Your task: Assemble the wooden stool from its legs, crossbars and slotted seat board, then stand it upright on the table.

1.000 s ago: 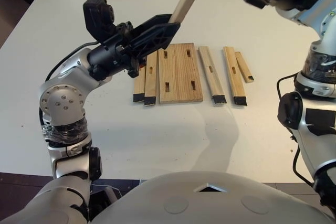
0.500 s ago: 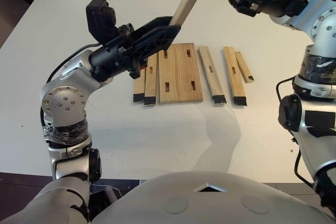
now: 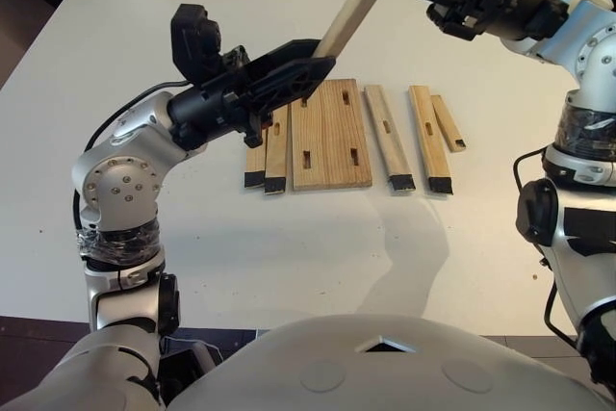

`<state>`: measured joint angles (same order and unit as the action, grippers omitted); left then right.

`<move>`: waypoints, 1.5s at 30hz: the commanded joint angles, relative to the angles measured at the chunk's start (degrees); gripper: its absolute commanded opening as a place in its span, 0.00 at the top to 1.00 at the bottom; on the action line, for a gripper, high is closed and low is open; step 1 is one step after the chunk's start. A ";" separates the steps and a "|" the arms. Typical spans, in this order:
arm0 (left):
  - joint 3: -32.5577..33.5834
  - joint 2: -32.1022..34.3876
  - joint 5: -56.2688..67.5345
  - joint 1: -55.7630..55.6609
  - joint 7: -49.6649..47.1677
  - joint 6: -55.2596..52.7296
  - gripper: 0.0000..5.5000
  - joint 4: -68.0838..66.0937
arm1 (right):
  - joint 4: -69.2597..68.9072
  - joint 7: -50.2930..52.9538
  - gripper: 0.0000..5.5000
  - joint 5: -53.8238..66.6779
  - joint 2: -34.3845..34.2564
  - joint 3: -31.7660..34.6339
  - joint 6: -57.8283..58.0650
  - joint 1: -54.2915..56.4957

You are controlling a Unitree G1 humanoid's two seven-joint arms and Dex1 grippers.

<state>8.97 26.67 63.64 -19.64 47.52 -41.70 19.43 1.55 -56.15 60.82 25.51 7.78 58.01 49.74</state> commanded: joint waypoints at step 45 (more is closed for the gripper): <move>-1.91 -35.56 -48.87 -11.74 -66.61 21.40 0.60 -18.00 | 27.43 -35.59 0.76 -50.08 22.85 -17.72 -50.96 -9.63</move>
<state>7.34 -9.10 16.33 -30.74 -18.65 -20.52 1.61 28.15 -90.80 11.10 47.94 -9.39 7.29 38.45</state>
